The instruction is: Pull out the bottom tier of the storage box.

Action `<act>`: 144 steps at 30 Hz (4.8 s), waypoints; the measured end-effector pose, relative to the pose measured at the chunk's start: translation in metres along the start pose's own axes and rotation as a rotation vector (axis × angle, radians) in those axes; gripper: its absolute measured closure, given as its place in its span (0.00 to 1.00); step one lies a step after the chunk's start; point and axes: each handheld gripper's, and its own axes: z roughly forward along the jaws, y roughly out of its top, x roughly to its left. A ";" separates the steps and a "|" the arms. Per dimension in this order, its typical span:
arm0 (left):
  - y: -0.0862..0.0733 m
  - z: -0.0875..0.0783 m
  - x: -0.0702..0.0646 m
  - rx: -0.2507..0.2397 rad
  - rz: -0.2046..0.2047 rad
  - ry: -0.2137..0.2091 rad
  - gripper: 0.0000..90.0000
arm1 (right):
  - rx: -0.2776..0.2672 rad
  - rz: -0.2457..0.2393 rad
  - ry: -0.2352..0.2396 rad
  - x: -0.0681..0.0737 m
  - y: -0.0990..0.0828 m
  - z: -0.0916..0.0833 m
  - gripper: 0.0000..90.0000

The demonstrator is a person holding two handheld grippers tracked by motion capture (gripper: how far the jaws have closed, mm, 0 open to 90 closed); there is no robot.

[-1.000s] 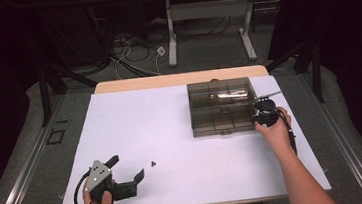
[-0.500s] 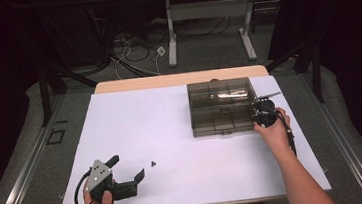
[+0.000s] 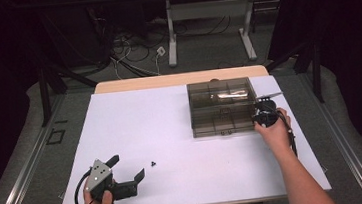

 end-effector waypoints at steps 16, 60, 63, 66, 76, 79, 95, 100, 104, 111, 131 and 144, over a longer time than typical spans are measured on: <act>0.001 0.003 0.000 0.000 0.004 -0.008 0.00 | 0.012 -0.003 0.006 0.000 -0.002 -0.007 0.99; 0.003 0.006 0.000 -0.001 0.019 -0.016 0.00 | 0.051 0.007 0.022 0.000 -0.012 -0.020 0.99; 0.003 0.006 0.000 0.000 0.021 -0.015 0.00 | 0.042 0.008 0.017 0.000 -0.014 -0.020 0.99; 0.004 0.006 0.000 0.000 0.025 -0.013 0.00 | 0.045 0.007 0.023 0.000 -0.014 -0.021 0.99; 0.004 0.006 -0.001 0.002 0.024 -0.016 0.00 | 0.050 0.002 0.022 0.001 -0.018 -0.023 0.99; 0.004 0.006 -0.001 0.001 0.025 -0.017 0.00 | 0.047 0.003 0.022 0.001 -0.019 -0.023 0.99; 0.004 0.006 -0.001 0.002 0.026 -0.019 0.00 | 0.054 0.004 0.021 0.001 -0.023 -0.024 0.99; 0.004 0.006 -0.001 0.001 0.025 -0.019 0.00 | 0.059 0.004 0.019 0.000 -0.024 -0.023 0.99; 0.004 0.006 -0.001 0.001 0.024 -0.019 0.00 | 0.059 0.001 0.015 0.000 -0.025 -0.022 0.99; 0.004 0.006 -0.001 0.002 0.025 -0.020 0.00 | 0.061 0.004 0.018 -0.001 -0.025 -0.020 0.99; 0.004 0.006 0.000 0.002 0.025 -0.019 0.00 | 0.063 -0.027 0.032 0.000 -0.025 -0.020 0.91; 0.004 0.006 0.001 0.000 0.020 -0.016 0.00 | 0.015 -0.050 0.068 0.002 -0.023 -0.027 0.75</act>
